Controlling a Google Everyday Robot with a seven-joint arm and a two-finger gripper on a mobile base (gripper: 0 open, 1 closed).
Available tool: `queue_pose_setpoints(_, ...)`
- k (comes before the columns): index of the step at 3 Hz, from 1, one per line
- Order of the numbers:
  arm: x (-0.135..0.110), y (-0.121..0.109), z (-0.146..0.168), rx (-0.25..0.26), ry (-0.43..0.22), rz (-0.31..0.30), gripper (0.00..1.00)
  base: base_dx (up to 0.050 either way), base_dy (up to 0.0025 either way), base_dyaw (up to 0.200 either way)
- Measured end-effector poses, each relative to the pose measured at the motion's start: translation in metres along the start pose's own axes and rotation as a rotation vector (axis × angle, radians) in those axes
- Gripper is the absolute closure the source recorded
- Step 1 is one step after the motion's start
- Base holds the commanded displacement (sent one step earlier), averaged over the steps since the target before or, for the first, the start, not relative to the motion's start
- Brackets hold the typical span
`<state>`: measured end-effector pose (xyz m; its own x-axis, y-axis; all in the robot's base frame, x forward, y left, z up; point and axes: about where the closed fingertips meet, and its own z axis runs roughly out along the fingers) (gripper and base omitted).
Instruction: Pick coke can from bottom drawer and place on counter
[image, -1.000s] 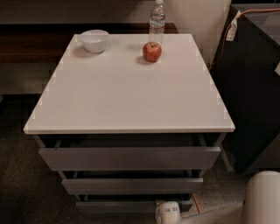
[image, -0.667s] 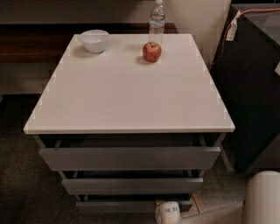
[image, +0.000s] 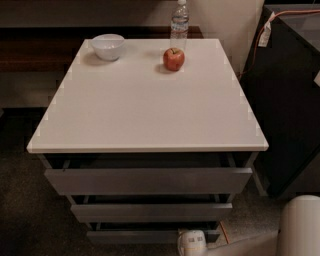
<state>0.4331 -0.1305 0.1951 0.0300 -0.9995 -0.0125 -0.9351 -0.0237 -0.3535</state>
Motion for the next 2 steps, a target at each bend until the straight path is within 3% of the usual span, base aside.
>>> queue_pose_setpoints(1, 0.0, -0.0002, -0.0008, 0.0, 0.0, 0.0, 1.0, 0.0, 0.0, 0.0)
queue_pose_setpoints(2, -0.0001, -0.0003, -0.0011, 0.0, 0.0, 0.0, 0.86, 0.0, 0.0, 0.0)
